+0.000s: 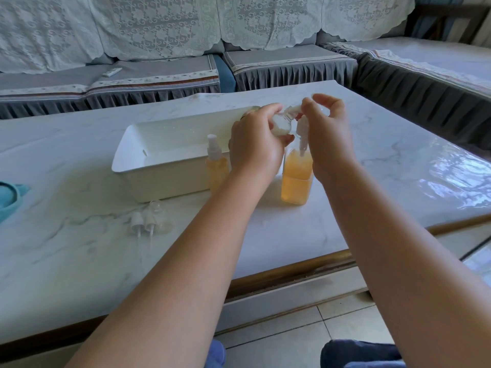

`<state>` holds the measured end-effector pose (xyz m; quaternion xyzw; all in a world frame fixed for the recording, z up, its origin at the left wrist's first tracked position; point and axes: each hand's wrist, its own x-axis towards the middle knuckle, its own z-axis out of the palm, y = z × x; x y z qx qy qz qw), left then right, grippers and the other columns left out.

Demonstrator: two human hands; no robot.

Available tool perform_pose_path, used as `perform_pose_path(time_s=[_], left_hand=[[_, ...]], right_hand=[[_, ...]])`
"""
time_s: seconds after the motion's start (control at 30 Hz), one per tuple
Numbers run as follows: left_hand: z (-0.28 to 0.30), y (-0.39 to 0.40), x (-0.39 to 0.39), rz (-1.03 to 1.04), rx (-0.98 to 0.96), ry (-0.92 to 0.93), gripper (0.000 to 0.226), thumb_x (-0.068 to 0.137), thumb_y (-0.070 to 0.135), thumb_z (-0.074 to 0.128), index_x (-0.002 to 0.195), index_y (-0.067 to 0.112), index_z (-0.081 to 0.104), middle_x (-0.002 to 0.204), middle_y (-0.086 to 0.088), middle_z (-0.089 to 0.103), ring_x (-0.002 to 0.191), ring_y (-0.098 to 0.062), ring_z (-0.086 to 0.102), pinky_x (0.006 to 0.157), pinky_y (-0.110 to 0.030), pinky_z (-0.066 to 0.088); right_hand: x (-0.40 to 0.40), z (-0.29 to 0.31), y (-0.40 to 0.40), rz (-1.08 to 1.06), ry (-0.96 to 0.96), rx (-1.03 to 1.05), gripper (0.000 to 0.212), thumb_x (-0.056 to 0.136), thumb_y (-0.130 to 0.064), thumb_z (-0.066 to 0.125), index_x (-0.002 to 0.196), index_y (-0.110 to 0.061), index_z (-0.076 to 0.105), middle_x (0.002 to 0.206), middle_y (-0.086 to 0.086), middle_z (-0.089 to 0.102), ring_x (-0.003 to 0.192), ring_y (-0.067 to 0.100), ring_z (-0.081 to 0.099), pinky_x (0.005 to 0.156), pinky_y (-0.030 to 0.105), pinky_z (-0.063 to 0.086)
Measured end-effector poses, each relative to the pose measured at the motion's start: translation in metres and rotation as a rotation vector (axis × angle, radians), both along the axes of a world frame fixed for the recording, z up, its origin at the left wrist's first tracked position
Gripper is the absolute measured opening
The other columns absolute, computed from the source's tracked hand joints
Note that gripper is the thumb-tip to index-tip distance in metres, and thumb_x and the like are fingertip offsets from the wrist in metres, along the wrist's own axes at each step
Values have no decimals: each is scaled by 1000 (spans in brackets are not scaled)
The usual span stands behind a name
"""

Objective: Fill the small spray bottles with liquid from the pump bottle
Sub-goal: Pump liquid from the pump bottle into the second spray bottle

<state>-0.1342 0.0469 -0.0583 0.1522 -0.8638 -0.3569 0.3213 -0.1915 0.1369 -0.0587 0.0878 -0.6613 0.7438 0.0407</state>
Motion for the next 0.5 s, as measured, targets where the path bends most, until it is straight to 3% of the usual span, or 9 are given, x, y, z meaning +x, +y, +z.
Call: perform_pose_path(time_s=[0.13, 0.37, 0.5], left_hand=[[5, 1, 1, 10, 17, 50, 66, 77, 22, 79, 137, 23, 52, 109, 2, 65, 103, -17, 58, 89, -29, 45], [5, 1, -1, 47, 23, 49, 53, 75, 24, 81, 124, 20, 63, 111, 5, 68, 103, -14, 61, 81, -20, 41], [6, -1, -1, 32, 35, 55, 51, 72, 25, 82, 120, 21, 65, 108, 4, 69, 101, -16, 62, 86, -27, 48]], right_hand=[[-1, 4, 1, 101, -31, 17, 75, 71, -58, 59, 123, -5, 58, 85, 1, 75, 73, 16, 62, 56, 28, 44], [-1, 7, 6, 124, -57, 0, 44, 96, -50, 53, 115, -11, 59, 83, -4, 71, 73, 8, 64, 57, 19, 46], [0, 10, 6, 122, -64, 21, 36, 99, -43, 49, 116, -12, 57, 84, -3, 70, 73, 9, 62, 55, 17, 46]])
